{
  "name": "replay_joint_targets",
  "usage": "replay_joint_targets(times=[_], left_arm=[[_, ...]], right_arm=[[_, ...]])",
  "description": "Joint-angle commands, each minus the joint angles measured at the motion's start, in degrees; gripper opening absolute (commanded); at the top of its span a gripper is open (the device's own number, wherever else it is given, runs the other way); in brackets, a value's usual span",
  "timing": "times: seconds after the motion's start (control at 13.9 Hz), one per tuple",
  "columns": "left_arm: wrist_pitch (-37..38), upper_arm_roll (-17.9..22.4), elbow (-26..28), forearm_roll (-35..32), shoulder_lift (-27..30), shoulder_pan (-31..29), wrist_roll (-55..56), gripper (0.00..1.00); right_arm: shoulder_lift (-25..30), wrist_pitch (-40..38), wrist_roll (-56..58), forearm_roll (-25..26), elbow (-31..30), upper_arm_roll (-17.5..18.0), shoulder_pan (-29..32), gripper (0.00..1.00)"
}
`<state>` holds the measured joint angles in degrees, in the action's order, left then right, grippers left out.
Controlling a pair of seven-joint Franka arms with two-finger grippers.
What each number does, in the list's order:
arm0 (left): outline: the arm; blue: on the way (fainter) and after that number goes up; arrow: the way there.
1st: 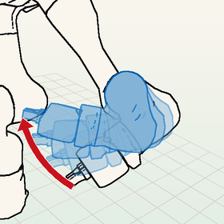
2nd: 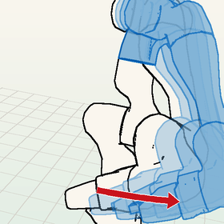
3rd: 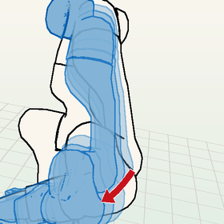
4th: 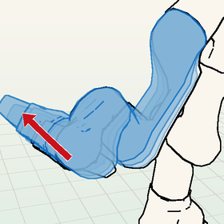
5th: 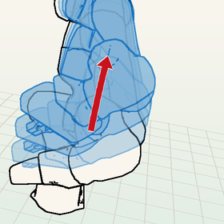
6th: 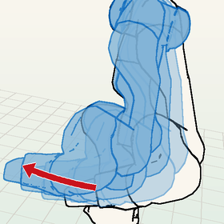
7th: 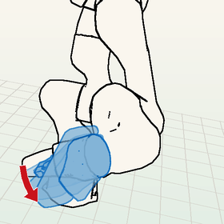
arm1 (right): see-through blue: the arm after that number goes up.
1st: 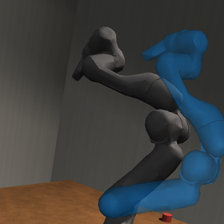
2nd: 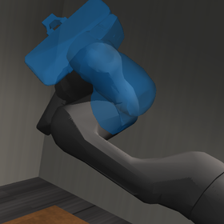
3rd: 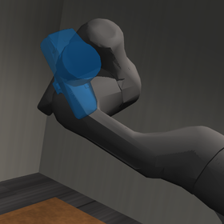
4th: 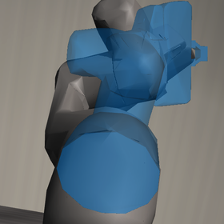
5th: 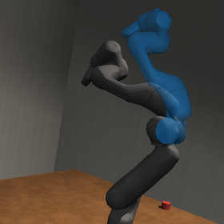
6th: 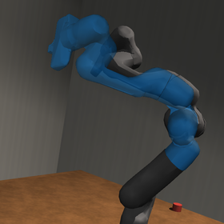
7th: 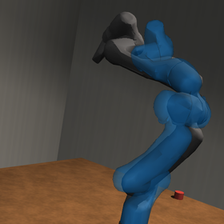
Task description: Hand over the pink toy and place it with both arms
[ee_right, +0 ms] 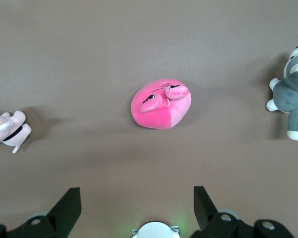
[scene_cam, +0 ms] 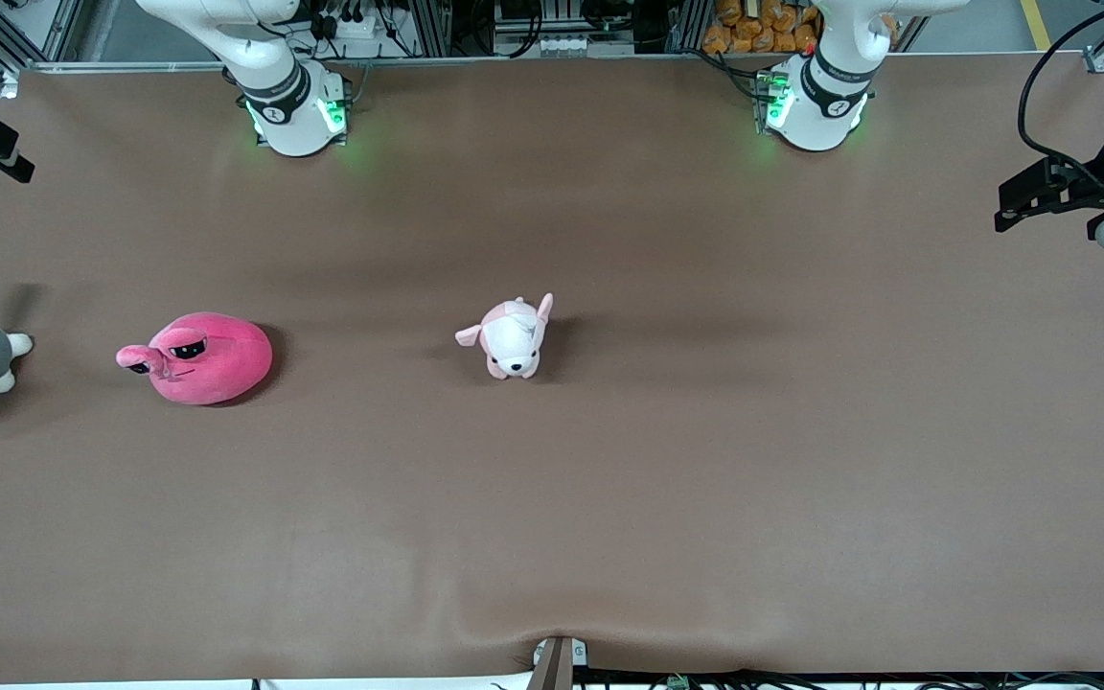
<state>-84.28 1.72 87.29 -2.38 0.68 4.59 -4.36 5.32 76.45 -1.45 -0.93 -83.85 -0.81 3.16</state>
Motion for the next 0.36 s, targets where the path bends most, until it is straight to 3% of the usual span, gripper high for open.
replay_joint_targets(times=[0.0,0.29], left_arm=[[-0.62,-0.22,0.43,-0.69,0.11,-0.1,0.49,1.0],[-0.62,-0.14,0.08,-0.6,0.11,0.33,1.45,1.0]], right_arm=[[-1.1,-0.69,1.01,1.28,1.68,0.02,0.01,1.0],[-1.54,-0.69,1.01,1.2,1.68,0.11,-0.08,1.0]])
